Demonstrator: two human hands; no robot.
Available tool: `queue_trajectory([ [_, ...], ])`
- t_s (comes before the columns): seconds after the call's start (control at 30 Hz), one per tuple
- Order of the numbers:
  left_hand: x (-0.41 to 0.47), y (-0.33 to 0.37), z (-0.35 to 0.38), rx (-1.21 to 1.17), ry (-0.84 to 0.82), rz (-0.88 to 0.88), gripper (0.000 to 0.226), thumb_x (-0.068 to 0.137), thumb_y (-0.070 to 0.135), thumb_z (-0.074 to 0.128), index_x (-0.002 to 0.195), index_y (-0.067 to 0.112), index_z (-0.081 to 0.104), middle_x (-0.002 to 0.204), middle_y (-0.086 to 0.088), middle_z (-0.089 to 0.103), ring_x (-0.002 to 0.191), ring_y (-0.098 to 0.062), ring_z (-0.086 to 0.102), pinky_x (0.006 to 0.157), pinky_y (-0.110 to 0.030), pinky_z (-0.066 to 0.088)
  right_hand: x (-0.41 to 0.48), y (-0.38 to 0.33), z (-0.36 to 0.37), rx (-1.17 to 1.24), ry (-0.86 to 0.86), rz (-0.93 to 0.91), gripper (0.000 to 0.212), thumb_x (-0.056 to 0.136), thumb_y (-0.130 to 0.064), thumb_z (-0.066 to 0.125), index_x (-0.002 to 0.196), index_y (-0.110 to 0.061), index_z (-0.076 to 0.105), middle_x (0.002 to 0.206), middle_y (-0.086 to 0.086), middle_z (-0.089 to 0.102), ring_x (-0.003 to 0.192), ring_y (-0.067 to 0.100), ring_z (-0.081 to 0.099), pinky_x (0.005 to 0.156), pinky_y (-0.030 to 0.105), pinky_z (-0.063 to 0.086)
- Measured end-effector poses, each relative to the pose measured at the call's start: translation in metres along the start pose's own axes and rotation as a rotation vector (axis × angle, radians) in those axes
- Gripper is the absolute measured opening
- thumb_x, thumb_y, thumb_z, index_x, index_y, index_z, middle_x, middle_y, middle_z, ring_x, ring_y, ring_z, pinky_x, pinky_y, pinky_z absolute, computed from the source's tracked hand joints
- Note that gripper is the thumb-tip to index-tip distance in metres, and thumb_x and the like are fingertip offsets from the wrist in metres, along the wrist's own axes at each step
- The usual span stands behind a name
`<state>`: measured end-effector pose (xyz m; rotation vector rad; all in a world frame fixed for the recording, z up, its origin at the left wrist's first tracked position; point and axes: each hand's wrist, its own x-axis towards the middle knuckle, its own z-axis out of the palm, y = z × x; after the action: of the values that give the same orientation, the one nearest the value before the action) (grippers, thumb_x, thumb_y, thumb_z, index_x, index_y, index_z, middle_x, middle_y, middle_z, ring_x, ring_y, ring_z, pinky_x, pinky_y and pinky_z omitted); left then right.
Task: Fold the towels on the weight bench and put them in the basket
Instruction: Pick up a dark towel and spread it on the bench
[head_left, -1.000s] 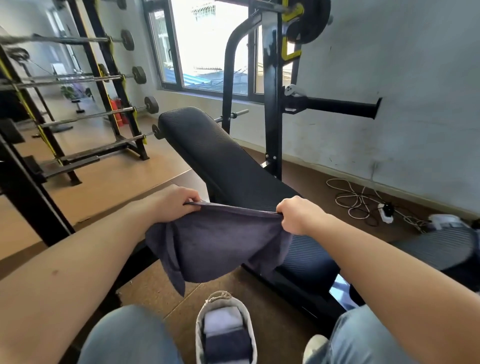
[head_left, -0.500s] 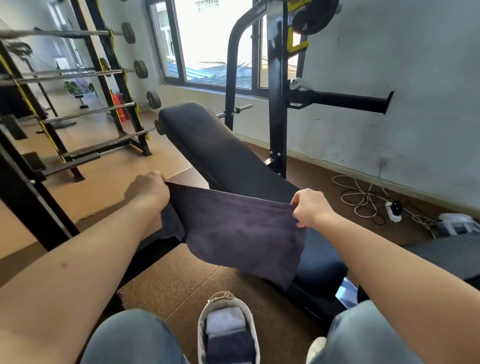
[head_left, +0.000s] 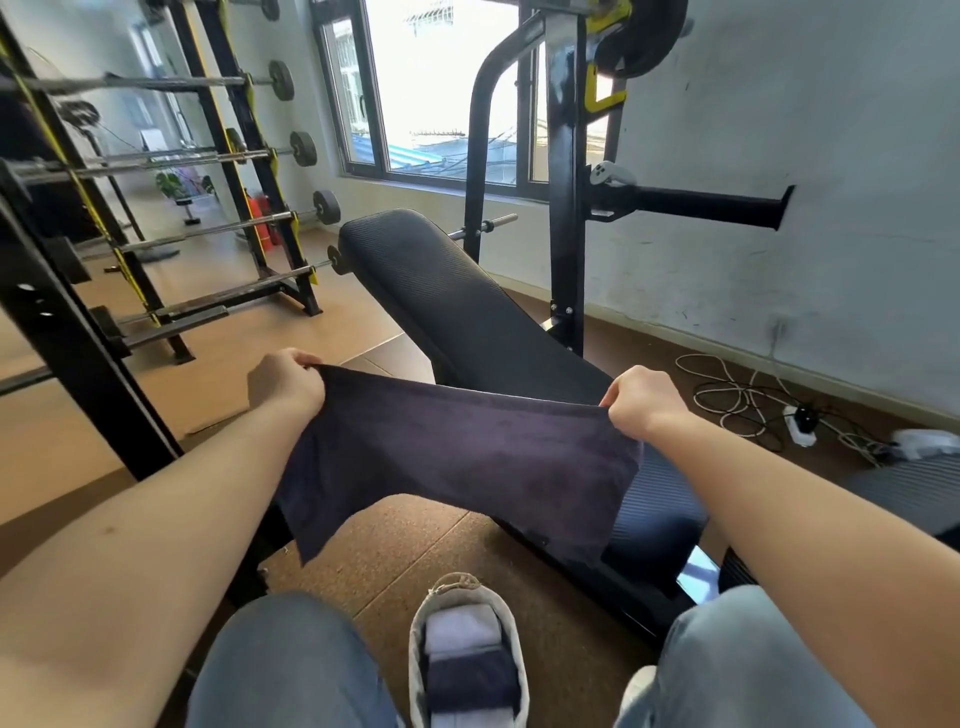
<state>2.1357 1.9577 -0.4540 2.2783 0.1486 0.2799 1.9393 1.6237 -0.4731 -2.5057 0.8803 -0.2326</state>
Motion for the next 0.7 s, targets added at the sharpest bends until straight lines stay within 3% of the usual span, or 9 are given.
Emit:
queue_trajectory([
  [0.2,-0.002,0.021,-0.001,0.011,0.114,0.208,0.025,0.103,0.014,0.051,0.116,0.017,0.072,0.128,-0.015,0.063,0.12,-0.033,0.056,0.1,-0.038,0.045,-0.009,0.002,0.0,0.056,0.003,0.021,0.03,0.087,-0.007,0.053,0.096,-0.017,0.079,0.095,0.008,0.067,0.087,0.028,0.061,0.075,0.029,0.051],
  [0.33,0.004,0.034,0.016,0.013,0.149,0.252,0.023,0.103,0.017,0.056,0.118,0.018,0.072,0.133,-0.016,0.058,0.118,-0.034,0.058,0.097,-0.038,0.049,0.001,0.01,0.008,0.063,0.001,0.068,0.028,0.084,-0.009,0.053,0.097,-0.012,0.078,0.098,0.012,0.07,0.086,0.031,0.062,0.076,0.031,0.053],
  [0.7,0.066,0.06,0.113,0.138,0.136,0.319,0.026,0.103,0.025,0.052,0.118,0.025,0.073,0.133,-0.011,0.06,0.123,-0.036,0.048,0.098,-0.046,0.047,0.09,0.038,0.068,0.043,-0.062,0.149,0.022,0.085,-0.006,0.052,0.089,-0.013,0.072,0.09,0.011,0.067,0.082,0.031,0.059,0.07,0.029,0.043],
])
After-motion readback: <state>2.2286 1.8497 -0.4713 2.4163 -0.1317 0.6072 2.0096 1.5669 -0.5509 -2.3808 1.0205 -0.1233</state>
